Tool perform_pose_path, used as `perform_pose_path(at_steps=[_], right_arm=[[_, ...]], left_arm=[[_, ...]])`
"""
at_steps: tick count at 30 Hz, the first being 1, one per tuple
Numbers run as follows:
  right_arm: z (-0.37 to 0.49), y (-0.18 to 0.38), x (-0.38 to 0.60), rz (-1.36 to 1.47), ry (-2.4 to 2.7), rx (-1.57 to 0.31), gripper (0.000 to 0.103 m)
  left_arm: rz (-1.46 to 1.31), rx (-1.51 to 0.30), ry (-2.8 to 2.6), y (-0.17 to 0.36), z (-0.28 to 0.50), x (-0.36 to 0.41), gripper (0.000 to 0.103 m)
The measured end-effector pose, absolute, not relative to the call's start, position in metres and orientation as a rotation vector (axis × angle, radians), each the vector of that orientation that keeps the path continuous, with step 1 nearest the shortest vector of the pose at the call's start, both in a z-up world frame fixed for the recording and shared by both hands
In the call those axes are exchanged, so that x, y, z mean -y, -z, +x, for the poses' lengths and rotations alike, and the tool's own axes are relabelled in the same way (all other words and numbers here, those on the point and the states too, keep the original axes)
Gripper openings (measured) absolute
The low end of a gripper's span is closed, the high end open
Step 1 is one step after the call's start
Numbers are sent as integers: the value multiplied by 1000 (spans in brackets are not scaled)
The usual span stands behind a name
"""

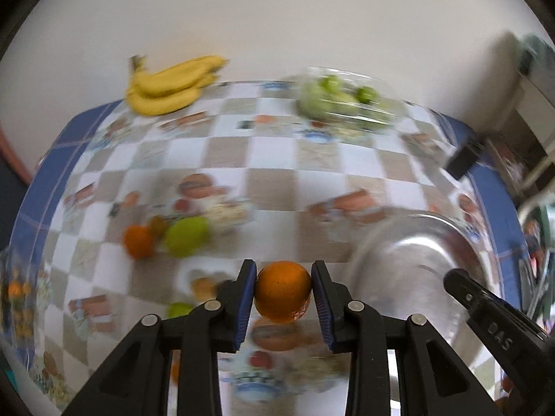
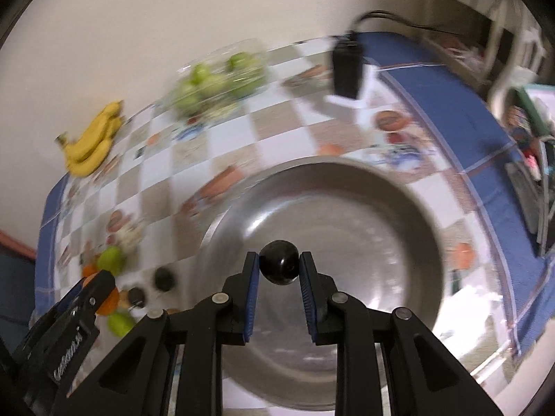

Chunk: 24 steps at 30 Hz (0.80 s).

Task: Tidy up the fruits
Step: 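Carry the plum in right tool over the steel bowl while left carries orange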

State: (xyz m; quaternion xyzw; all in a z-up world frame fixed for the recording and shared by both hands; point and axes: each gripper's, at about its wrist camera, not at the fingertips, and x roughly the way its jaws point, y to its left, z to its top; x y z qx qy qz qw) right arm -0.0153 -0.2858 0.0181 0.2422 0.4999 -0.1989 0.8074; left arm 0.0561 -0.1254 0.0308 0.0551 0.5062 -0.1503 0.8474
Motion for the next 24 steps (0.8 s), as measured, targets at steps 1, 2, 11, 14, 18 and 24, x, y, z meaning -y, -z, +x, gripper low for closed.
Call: perform_pose_path(at_steps=[1,2,11,14,18,24], right_arm=[[-18,-17,292,522,447,-1069,24],[-23,-16,300,524,475,-1070,24],[-46,-9,342,554,596,-1055,24],[-48,-5,349,557,618,-1062,24],[-46,3,352,569,627,-1084,24],[-43,13,352,582,637,-1121,24]], left_arm=[[124,-1067,332,-31,54,133,35],[140,-1066,360,-30,51,147,35],[209,-1068,480,-12,30,203,35],[227,-1088,486,0,27,209,35],[230,-1097,497,6,25,214,35],[239,-1116,505,14,25,216,35]])
